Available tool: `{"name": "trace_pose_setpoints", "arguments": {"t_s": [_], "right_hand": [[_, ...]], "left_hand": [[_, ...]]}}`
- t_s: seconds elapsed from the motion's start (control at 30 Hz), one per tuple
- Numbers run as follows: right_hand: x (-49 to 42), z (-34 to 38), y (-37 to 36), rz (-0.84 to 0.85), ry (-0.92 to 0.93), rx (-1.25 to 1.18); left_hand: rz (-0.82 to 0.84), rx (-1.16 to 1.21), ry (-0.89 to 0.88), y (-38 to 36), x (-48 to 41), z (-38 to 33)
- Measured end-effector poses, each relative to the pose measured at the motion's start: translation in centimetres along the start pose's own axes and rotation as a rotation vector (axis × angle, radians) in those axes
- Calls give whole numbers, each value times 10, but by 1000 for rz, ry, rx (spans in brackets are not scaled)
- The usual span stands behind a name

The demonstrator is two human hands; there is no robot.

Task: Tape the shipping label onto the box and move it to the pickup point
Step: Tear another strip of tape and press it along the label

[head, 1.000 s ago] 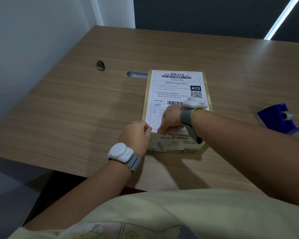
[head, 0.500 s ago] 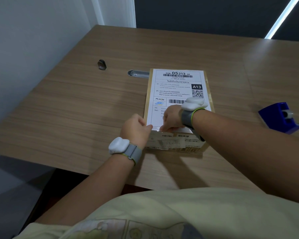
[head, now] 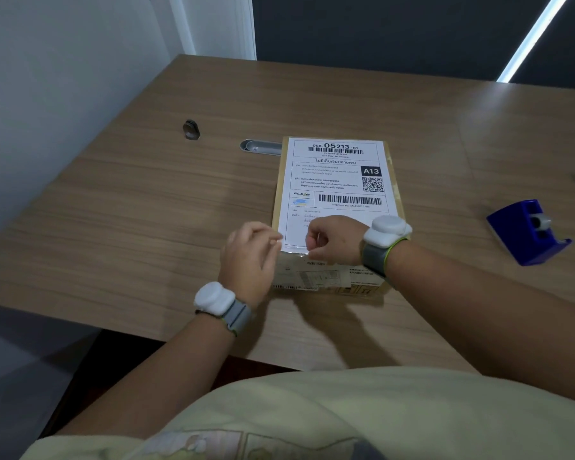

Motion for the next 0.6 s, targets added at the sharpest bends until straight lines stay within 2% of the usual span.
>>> {"name": "trace_pose_setpoints", "arguments": {"t_s": [0.07, 0.1, 0.3, 0.47, 0.6], "right_hand": [[3, 2, -1, -98, 17, 7], [5, 2, -2, -150, 36, 21], [21, -4, -9, -397, 174, 240], [27, -7, -20, -471, 231, 250], [31, -3, -23, -571, 233, 293]], "left_hand": [[107, -111, -199, -10, 4, -7], [145, -141, -236, -14, 5, -8], [193, -216, -293, -18, 8, 4], [141, -213, -328, -13, 9, 5], [29, -229, -359, -9, 5, -8]]}}
Point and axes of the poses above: each hand's wrist, its own x-axis away from the middle knuckle, its own y-axis out of the back of the hand, z = x × y, the point moved 8 cm from there along -x, towards the middle knuckle, and after that the axes turned 14 degrees about x, right-handed, at the moved point
